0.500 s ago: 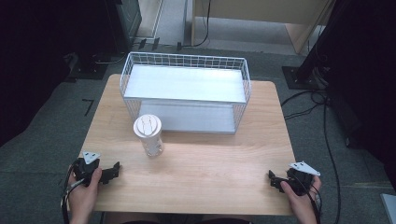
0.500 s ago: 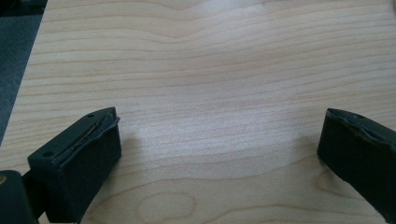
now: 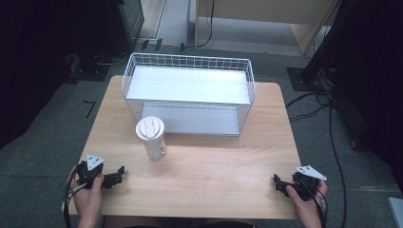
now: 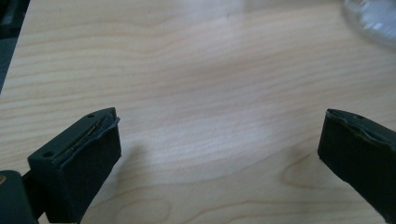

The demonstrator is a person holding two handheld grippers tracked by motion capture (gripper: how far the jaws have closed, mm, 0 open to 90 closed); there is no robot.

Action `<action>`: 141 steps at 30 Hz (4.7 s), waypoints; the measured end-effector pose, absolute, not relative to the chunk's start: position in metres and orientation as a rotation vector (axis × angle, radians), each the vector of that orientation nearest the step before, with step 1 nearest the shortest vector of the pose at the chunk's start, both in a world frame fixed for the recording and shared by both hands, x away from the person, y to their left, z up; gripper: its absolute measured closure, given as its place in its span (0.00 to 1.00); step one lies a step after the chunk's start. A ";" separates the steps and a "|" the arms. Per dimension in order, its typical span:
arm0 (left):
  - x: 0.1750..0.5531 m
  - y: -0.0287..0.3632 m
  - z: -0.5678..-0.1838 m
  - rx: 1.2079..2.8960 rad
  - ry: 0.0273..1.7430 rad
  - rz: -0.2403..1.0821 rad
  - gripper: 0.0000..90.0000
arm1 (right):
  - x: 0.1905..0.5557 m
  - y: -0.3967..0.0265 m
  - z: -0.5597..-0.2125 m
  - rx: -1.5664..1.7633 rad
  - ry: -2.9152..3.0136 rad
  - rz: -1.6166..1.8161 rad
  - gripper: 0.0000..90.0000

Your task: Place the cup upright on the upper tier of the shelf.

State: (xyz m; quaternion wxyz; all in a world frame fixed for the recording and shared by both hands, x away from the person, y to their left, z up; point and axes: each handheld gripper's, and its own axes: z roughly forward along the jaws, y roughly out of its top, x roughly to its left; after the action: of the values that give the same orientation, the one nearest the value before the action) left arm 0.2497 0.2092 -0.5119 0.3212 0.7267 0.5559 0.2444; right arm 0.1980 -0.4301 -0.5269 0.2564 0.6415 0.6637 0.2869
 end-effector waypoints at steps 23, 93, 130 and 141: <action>0.251 0.159 -0.482 1.762 1.172 0.596 0.00 | 0.196 -0.430 -0.527 1.735 1.806 0.781 0.00; 0.281 0.049 -0.391 1.544 0.939 0.821 0.17 | 0.196 -0.431 -0.527 1.734 1.808 0.785 0.00; 0.327 0.030 -0.289 1.400 0.830 0.875 0.17 | 0.196 -0.430 -0.527 1.723 1.817 0.790 0.00; 0.361 0.018 -0.293 1.390 0.844 0.902 0.17 | 0.196 -0.430 -0.527 1.724 1.817 0.790 0.00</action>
State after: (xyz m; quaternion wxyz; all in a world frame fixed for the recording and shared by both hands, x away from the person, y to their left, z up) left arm 0.3609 0.0185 -0.2929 0.5979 0.5991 0.3638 0.3890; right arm 0.1960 -0.4304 -0.5270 0.2546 0.6348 0.6691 0.2907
